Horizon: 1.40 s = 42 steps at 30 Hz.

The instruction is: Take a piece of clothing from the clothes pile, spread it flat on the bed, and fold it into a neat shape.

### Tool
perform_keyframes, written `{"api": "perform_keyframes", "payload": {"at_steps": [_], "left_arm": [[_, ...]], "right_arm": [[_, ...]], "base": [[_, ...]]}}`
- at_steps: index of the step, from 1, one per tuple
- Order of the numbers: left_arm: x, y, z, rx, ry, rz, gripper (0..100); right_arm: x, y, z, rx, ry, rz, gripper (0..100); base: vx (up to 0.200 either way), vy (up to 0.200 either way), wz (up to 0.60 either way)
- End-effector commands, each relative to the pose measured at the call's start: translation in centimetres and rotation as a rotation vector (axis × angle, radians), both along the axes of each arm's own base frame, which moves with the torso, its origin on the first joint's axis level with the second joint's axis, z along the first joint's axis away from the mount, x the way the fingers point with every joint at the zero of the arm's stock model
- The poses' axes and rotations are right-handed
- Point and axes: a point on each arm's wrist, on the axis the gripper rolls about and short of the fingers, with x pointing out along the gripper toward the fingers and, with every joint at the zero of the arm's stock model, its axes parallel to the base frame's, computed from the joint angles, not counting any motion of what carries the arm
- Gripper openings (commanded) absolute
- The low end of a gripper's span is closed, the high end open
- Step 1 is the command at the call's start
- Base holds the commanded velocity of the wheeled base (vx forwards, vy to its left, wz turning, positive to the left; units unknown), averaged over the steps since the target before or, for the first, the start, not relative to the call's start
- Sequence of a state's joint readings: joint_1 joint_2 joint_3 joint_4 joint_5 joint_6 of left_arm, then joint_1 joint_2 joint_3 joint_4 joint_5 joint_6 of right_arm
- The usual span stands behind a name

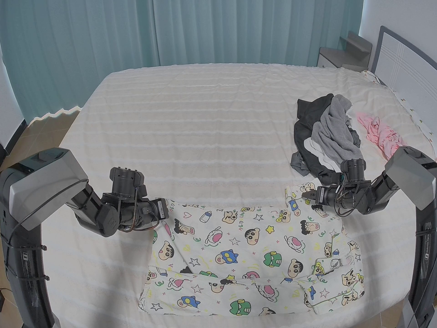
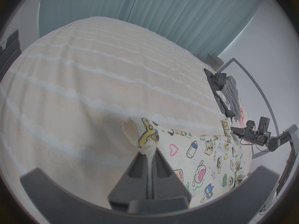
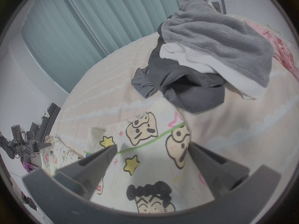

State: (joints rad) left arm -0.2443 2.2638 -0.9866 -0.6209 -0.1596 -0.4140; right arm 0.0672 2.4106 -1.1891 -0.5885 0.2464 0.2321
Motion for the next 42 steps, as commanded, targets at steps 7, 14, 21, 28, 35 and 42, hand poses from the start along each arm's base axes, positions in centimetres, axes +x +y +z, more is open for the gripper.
{"api": "perform_keyframes", "payload": {"at_steps": [7, 14, 21, 28, 35, 42], "left_arm": [[-0.1, 0.1, 0.2, 0.007, -0.007, 0.009, 0], [-0.1, -0.2, 0.5, 0.038, -0.027, 0.043, 0], [-0.2, -0.1, 1.6, 0.039, -0.051, 0.055, 0], [-0.3, 0.0, 2.4, 0.046, -0.075, 0.074, 0], [-0.1, -0.1, 3.0, 0.042, -0.095, 0.077, 0], [-0.4, 0.0, 3.2, 0.041, -0.091, 0.077, 0]], "right_arm": [[-0.2, -0.3, -0.1, -0.001, 0.004, -0.010, 0], [-0.3, -0.5, 1.5, 0.005, -0.030, -0.018, 0], [-0.9, -0.6, 3.2, 0.008, -0.074, -0.021, 0], [-1.0, -1.2, 4.1, 0.005, -0.145, -0.047, 0], [-0.9, -1.3, 5.2, 0.005, -0.180, -0.060, 0], [-1.1, -1.3, 6.0, 0.002, -0.198, -0.063, 0]], "base": [[0.000, 0.000, 0.00], [0.000, 0.000, 0.00], [0.000, 0.000, 0.00], [0.000, 0.000, 0.00], [0.000, 0.000, 0.00], [0.000, 0.000, 0.00]]}}
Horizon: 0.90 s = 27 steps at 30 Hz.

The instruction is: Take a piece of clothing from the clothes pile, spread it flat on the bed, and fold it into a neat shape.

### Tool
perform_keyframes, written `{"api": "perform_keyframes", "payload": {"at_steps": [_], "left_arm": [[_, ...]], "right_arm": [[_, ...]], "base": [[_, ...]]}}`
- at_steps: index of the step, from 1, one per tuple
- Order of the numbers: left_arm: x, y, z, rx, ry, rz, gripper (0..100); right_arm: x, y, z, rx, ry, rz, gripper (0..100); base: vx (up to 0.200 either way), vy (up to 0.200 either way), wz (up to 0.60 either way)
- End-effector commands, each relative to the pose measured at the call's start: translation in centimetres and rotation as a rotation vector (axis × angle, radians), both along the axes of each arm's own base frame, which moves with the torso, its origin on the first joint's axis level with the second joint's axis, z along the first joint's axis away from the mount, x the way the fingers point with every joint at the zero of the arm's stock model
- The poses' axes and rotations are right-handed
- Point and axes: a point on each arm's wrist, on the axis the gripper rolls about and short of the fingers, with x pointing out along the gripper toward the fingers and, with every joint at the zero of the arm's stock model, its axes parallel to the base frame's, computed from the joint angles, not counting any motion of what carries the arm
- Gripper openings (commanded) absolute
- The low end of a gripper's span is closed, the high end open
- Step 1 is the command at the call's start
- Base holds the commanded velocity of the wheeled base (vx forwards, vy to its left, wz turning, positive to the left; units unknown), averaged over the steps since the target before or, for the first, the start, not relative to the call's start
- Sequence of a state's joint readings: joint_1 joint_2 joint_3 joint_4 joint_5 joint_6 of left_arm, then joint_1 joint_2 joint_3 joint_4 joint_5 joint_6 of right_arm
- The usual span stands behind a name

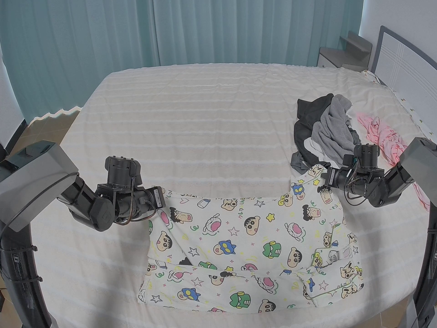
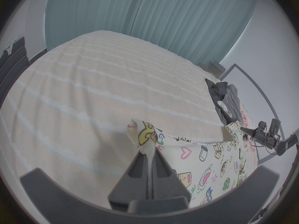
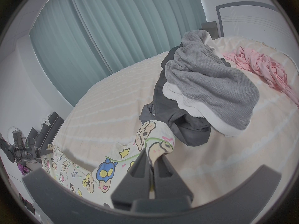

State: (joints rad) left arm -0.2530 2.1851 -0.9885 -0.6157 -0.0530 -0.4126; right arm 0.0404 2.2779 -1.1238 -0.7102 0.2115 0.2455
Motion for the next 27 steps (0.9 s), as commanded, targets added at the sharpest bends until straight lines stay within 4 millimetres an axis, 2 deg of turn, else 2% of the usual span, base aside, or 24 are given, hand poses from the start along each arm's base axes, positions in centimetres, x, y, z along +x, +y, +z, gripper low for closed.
{"api": "perform_keyframes", "payload": {"at_steps": [1, 3, 7, 9, 17, 20, 27], "left_arm": [[-0.1, 0.0, 0.0, 0.000, 0.001, -0.001, 0], [-0.1, 0.0, 0.0, 0.000, 0.001, -0.001, 0], [-0.8, 0.2, 0.0, 0.006, 0.011, -0.009, 0], [-0.8, 0.2, 0.0, 0.006, 0.011, -0.009, 0], [-2.3, 0.5, 1.1, 0.004, 0.005, -0.020, 0], [-2.5, 0.5, 1.0, 0.008, 0.008, -0.025, 0], [-2.8, -0.3, 0.8, 0.011, -0.075, -0.051, 0]], "right_arm": [[-0.4, 0.0, 0.6, -0.001, -0.009, 0.002, 0], [-0.4, 0.0, 0.7, -0.001, -0.010, 0.002, 0], [-2.1, -0.5, 1.2, 0.006, 0.013, 0.008, 0], [-2.1, -0.5, 1.2, 0.006, 0.013, 0.008, 0], [-5.6, -1.2, 2.6, 0.049, 0.038, 0.076, 0], [-6.4, -1.3, 2.8, 0.058, 0.045, 0.091, 0], [-8.1, -1.6, 3.5, 0.073, 0.047, 0.106, 0]], "base": [[0.000, 0.000, 0.00], [0.000, 0.000, 0.00], [0.000, 0.000, 0.00], [0.000, 0.000, 0.00], [0.000, 0.000, 0.00], [0.000, 0.000, 0.00], [0.000, 0.000, 0.00]]}}
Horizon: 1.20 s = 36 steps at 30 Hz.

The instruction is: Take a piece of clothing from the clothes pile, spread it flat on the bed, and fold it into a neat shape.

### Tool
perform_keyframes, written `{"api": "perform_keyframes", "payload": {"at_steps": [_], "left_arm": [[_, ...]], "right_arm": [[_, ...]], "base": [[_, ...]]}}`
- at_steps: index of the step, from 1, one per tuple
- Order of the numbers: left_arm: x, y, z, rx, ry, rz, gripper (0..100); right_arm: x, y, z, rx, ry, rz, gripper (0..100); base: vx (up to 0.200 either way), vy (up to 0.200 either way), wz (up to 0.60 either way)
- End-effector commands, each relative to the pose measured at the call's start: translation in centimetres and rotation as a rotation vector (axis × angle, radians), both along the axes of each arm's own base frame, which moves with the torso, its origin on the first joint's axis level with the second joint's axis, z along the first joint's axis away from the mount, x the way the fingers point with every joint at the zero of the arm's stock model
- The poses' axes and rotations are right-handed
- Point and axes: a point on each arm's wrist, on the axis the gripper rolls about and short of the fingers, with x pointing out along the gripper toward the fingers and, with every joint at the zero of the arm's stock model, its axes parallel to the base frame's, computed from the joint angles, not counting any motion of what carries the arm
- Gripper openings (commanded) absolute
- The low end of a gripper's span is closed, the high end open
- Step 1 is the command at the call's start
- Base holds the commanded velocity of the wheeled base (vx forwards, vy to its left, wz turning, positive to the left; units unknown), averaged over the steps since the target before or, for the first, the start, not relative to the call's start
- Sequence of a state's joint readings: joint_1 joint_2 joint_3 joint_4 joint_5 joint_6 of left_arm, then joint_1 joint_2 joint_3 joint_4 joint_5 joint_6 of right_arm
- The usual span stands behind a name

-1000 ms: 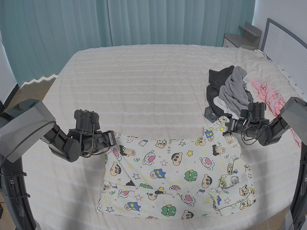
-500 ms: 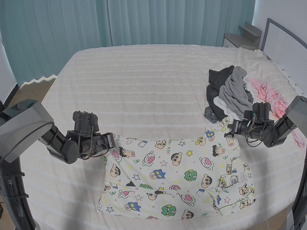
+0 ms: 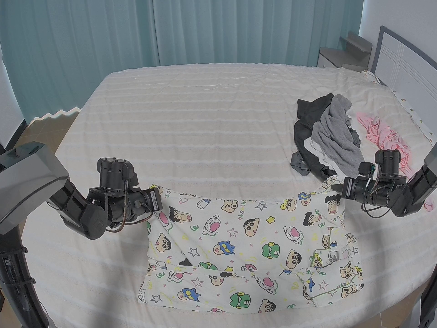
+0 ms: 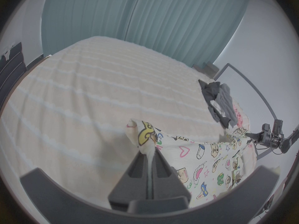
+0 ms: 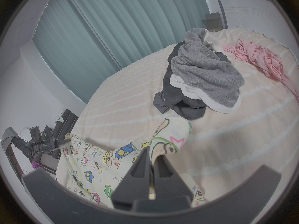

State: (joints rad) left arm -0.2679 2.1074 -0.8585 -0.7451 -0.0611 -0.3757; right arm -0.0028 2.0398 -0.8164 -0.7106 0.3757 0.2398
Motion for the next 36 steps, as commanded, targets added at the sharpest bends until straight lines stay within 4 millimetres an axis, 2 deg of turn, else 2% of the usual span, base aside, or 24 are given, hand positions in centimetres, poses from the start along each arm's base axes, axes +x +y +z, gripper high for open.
{"api": "perform_keyframes", "payload": {"at_steps": [1, 15, 22, 25, 26, 30, 31, 36], "left_arm": [[-0.8, -0.6, -0.6, 0.002, -0.006, -0.020, 0], [-2.5, -0.1, -1.1, 0.009, -0.071, -0.044, 0], [-2.1, 0.0, -1.4, 0.005, -0.074, -0.027, 0], [-1.3, -0.2, -2.5, 0.009, -0.054, -0.025, 0], [-0.9, -0.2, -3.1, 0.012, -0.046, -0.022, 100], [1.4, -0.3, -6.2, 0.023, -0.012, -0.008, 100], [1.4, -0.3, -6.2, 0.023, -0.012, -0.008, 100], [5.3, 0.5, -8.9, 0.018, -0.024, 0.036, 100]], "right_arm": [[-1.3, -0.2, 1.4, 0.008, -0.024, 0.002, 0], [-4.4, -1.1, 1.5, 0.041, 0.008, 0.041, 0], [-4.3, -1.3, 1.2, 0.046, 0.017, 0.034, 0], [-3.7, -1.3, 0.6, 0.048, 0.033, 0.035, 0], [-3.6, -1.3, 0.5, 0.049, 0.036, 0.034, 0], [-3.0, -1.3, -0.1, 0.051, 0.048, 0.033, 0], [-3.0, -1.3, -0.1, 0.051, 0.048, 0.033, 0], [-2.4, -1.3, -0.6, 0.049, 0.056, 0.029, 0]], "base": [[0.000, 0.000, 0.00], [0.000, 0.000, 0.00], [0.000, 0.000, 0.00], [0.000, 0.000, 0.00], [0.000, 0.000, 0.00], [0.000, 0.000, 0.00], [0.000, 0.000, 0.00], [0.000, 0.000, 0.00]]}}
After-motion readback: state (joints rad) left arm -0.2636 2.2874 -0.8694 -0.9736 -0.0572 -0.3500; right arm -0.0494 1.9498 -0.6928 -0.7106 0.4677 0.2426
